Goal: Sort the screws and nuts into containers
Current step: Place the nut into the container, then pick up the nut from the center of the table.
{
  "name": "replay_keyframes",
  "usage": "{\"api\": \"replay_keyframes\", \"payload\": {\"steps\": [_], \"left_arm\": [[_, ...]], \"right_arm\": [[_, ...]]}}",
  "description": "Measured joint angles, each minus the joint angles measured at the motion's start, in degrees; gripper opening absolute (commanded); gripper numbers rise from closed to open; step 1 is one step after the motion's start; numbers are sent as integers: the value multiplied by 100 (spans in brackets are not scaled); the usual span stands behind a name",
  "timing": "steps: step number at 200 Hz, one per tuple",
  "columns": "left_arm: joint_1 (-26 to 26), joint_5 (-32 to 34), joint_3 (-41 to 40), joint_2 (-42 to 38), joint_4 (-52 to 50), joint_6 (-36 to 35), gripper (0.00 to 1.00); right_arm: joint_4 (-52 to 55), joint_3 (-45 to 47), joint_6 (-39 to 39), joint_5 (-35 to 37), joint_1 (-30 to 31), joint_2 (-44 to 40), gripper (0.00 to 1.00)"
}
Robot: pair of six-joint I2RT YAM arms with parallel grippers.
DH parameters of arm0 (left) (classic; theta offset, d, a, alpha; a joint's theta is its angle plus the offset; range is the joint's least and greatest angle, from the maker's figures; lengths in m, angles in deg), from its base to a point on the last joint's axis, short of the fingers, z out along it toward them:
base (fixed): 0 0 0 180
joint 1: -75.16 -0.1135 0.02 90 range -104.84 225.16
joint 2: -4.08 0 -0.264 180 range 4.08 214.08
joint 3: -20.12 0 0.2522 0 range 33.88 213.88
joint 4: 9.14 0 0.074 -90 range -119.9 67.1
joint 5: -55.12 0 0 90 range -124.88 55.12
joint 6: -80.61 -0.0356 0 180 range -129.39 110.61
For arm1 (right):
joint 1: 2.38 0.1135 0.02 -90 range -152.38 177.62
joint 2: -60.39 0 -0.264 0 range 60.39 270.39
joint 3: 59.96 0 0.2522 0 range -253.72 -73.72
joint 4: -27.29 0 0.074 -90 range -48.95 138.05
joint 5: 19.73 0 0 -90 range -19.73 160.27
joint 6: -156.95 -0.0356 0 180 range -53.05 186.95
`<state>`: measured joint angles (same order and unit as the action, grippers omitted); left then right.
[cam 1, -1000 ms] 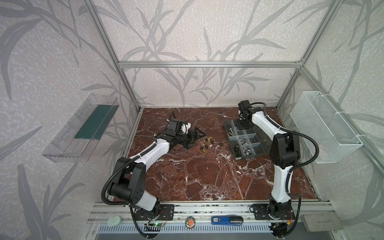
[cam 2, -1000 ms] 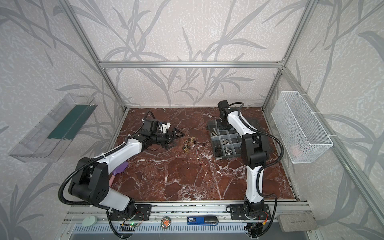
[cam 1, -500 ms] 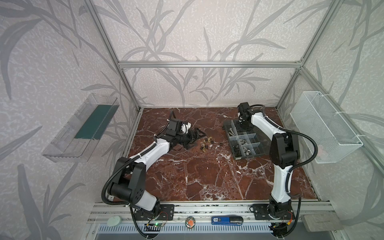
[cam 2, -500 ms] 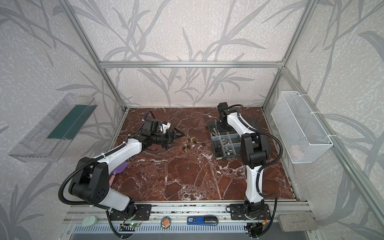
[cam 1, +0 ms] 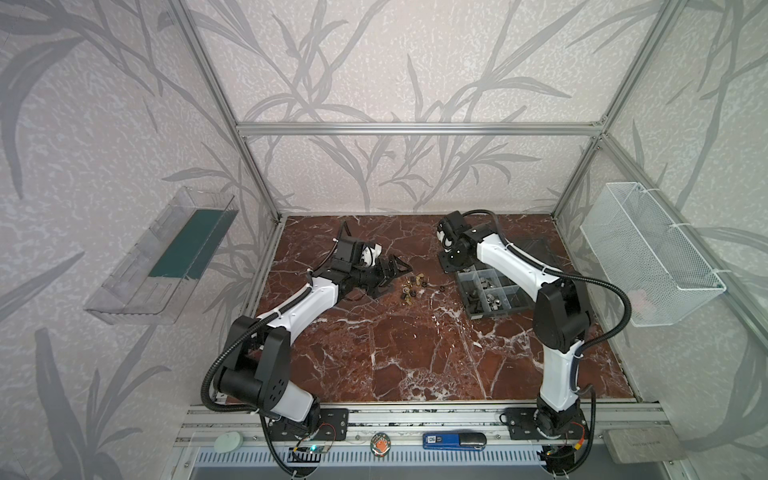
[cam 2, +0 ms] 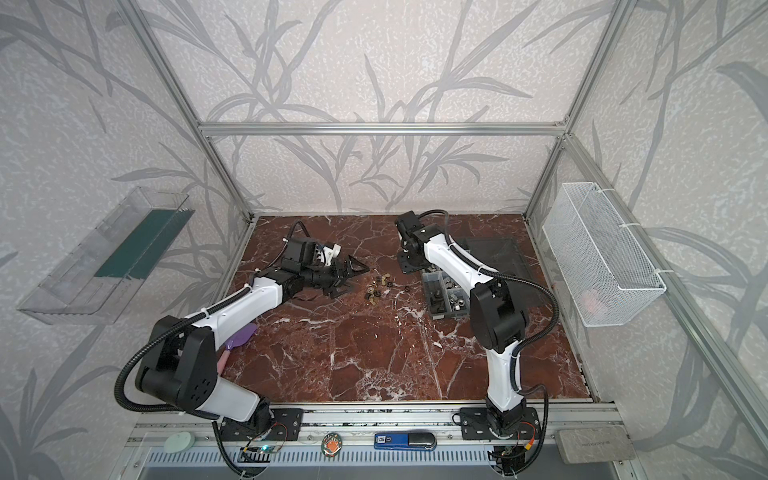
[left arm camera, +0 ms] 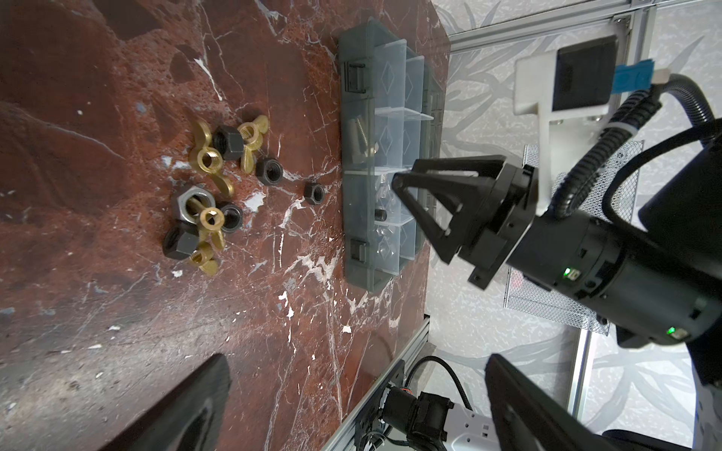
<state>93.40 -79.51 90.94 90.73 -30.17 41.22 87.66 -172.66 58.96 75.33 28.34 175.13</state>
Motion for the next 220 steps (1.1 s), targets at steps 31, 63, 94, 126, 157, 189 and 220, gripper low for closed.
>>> {"api": "replay_keyframes", "payload": {"steps": [31, 63, 94, 126, 157, 189, 220], "left_arm": [[-28, 0, -35, -68, 2, 2, 99], [-33, 0, -92, -125, 2, 4, 100], [-33, 0, -109, -125, 4, 13, 100], [-33, 0, -109, -125, 4, 13, 99], [-33, 0, -109, -125, 4, 13, 99], [-33, 0, -109, -125, 7, 15, 100], [-33, 0, -109, -122, 26, 17, 100]], "right_arm": [[4, -4, -11, 0, 258, 264, 48], [2, 0, -26, 17, 229, 535, 48], [2, 11, -37, 46, 223, 807, 48], [2, 13, -63, 44, 214, 1064, 48], [-2, 13, -83, 42, 188, 1128, 47], [-13, 22, -116, 39, 133, 1134, 40], [-50, 136, -122, 22, 120, 1145, 39]]}}
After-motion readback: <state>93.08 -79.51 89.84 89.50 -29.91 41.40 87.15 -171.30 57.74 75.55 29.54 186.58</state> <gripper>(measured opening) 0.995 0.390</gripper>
